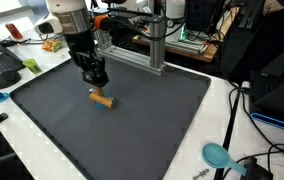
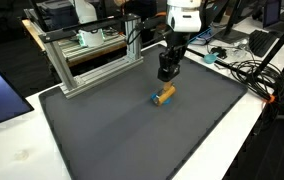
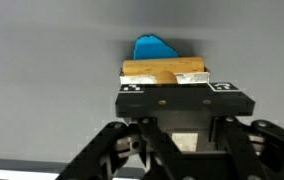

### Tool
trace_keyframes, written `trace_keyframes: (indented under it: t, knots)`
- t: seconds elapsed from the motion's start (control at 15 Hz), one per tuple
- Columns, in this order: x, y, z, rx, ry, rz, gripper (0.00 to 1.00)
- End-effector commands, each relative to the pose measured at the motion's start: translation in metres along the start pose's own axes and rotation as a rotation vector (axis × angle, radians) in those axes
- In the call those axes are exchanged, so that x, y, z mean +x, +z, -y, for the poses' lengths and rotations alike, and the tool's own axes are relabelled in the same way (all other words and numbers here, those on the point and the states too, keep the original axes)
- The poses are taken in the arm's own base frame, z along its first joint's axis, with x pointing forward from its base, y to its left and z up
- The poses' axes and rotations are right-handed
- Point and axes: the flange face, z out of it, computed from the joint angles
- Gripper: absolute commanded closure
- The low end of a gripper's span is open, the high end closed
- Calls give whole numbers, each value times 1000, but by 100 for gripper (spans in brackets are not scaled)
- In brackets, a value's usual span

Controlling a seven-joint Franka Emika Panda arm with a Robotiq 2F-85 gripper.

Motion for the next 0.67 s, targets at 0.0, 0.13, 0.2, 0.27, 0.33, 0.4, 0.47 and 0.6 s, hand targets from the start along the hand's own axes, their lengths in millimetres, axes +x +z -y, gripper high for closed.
trace_keyframes:
  t: [0.0, 0.13, 0.2, 0.27, 0.33, 0.4, 0.47, 0.6]
  knots:
    - [5, 19, 3, 1, 15, -33, 78]
    - [6, 19, 3, -1, 15, -41, 78]
    - [7, 19, 2, -2, 16, -48, 78]
    - [7, 19, 2, -5, 20, -48, 78]
    - [7, 20, 3, -4, 17, -46, 78]
    - [7, 20, 3, -6, 17, -50, 78]
    - [7, 21, 4, -2, 14, -40, 78]
    - [4, 20, 6, 5, 0, -9, 78]
